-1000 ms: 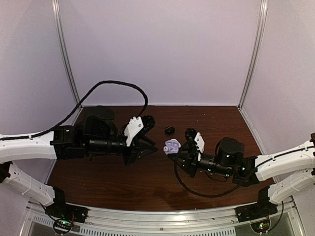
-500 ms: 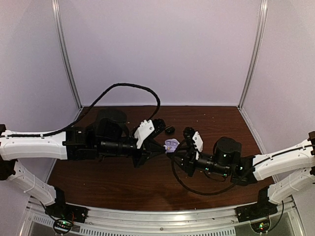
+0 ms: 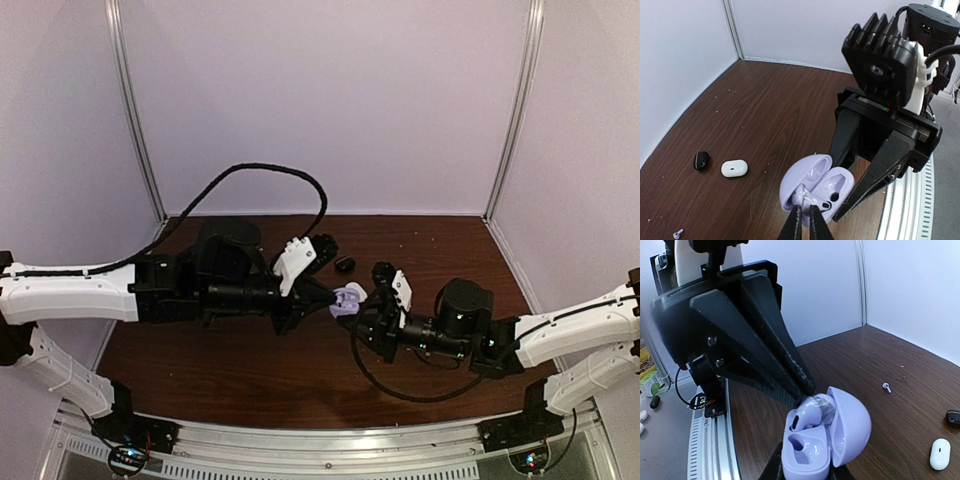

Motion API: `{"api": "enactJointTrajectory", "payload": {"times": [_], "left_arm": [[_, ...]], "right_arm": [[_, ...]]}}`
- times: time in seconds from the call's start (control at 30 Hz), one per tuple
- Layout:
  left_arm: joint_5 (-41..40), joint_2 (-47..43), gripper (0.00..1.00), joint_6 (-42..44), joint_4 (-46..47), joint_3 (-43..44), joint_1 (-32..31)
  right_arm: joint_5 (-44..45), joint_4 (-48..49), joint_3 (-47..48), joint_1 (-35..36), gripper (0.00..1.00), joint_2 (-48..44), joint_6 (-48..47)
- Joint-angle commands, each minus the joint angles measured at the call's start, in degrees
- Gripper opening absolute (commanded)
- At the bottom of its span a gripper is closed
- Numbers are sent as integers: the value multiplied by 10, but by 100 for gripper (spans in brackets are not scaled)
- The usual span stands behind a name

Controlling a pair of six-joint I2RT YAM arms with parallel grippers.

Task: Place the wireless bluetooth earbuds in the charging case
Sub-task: Insert the left earbud into the left side groove of the charging case.

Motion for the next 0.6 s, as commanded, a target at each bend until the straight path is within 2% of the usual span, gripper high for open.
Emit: {"api": "enactJointTrajectory", "payload": {"times": [0.0, 0.17, 0.27, 0.43, 0.57], "left_arm": [[2, 8, 7, -2, 22, 12, 0], [61, -23, 9, 11, 60, -10, -1], [64, -54, 14, 22, 70, -25, -1], [42, -99, 25, 70, 42, -40, 0], [79, -111, 31, 111, 19, -41, -1]], "right_arm": [[-40, 43, -8, 6, 0, -21, -4], [-30, 49, -14, 6, 0, -22, 2], [-29, 49, -17, 6, 0, -26, -2], [-51, 46, -28, 6, 0, -41, -37], [-80, 40, -31, 6, 0, -52, -70]]}}
